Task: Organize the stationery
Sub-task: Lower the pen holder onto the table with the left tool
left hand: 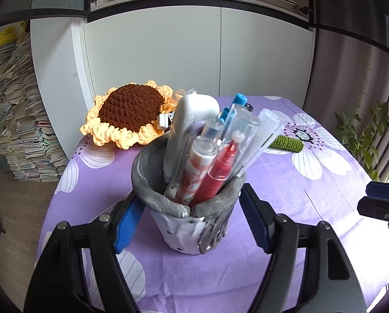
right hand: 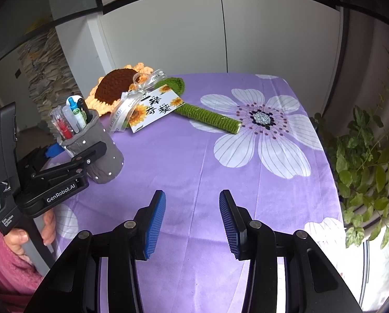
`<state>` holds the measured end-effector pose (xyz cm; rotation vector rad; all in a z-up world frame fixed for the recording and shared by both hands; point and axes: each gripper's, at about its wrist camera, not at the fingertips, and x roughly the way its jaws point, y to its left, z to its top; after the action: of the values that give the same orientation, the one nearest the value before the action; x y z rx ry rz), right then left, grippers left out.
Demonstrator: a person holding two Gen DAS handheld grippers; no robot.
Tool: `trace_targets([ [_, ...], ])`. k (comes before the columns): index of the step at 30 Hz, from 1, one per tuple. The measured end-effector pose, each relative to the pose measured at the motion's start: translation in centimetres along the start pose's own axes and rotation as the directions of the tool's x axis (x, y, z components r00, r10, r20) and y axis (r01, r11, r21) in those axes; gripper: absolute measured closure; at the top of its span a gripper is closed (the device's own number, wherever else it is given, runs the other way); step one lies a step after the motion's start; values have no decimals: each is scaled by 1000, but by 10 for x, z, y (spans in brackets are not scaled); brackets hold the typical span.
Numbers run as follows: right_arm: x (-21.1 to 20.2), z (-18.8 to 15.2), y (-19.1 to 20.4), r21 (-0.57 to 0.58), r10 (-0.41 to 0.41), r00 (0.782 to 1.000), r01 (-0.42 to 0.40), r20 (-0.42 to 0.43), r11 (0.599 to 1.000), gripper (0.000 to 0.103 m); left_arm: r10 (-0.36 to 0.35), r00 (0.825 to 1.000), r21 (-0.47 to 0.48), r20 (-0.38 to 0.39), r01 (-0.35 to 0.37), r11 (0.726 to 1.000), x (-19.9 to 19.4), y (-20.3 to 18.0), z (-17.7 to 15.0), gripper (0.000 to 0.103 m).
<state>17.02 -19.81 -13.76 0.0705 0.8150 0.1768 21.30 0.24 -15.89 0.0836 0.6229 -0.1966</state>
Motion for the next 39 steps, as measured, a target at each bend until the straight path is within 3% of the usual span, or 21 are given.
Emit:
trace_targets([
  [11,3,-4,-8,27,17,1000,-16,-12,1000,60,-48,999,-19,-16,48,999,-3,-5,5,34],
  [28,-2,-10,-40,90,-8,1000,9,-5,996,59,-119,993,111,7,117,987,13,-75,32,34],
  [35,-2,-9,-51,112,-24,1000,24,-4,993,59,-128,992,84,10,126,988,20,-78,39,34],
  [39,0,-9,-51,111,-24,1000,25,-13,993,59,-112,993,70,-36,115,991,34,-78,30,34],
])
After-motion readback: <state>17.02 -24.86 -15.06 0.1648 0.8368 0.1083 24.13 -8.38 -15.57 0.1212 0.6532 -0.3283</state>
